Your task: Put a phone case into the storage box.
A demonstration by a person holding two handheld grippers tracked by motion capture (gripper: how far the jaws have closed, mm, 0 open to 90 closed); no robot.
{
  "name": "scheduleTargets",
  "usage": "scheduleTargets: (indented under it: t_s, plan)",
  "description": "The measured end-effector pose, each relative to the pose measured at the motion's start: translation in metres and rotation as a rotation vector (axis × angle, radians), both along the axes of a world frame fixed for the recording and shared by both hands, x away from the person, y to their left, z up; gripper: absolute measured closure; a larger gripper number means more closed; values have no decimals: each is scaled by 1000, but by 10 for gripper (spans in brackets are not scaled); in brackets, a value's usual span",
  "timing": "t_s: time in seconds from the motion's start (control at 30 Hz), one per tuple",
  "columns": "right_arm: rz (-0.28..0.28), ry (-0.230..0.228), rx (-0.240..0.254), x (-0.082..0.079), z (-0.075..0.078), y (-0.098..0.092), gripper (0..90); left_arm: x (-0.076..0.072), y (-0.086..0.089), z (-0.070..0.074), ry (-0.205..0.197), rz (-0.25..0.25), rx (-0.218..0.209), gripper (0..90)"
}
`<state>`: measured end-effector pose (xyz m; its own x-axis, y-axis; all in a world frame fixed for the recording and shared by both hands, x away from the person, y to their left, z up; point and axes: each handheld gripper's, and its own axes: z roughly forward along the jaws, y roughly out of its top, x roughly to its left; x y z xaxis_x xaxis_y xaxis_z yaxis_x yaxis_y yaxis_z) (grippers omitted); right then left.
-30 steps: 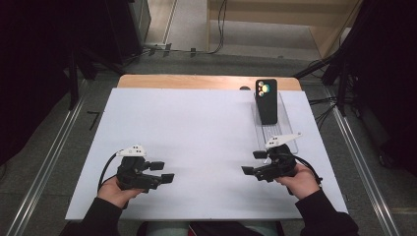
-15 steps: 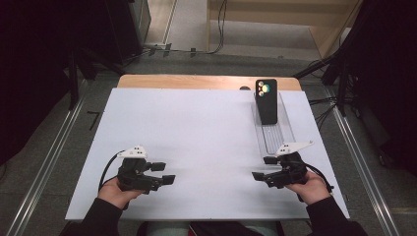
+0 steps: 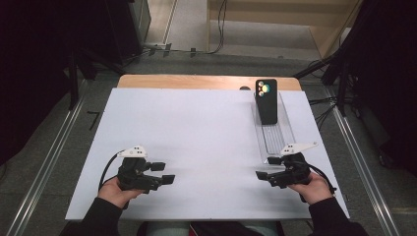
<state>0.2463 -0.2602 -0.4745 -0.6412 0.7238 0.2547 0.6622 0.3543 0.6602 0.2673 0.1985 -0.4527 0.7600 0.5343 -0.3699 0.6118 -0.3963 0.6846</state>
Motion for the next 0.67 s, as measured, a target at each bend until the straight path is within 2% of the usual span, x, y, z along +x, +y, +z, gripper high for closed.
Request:
scheduleTargets:
  t_s: [0.67]
  plan:
    - [4,7,-13,1,-1,-1,194,0,-1,-1,9,-8,7,318]
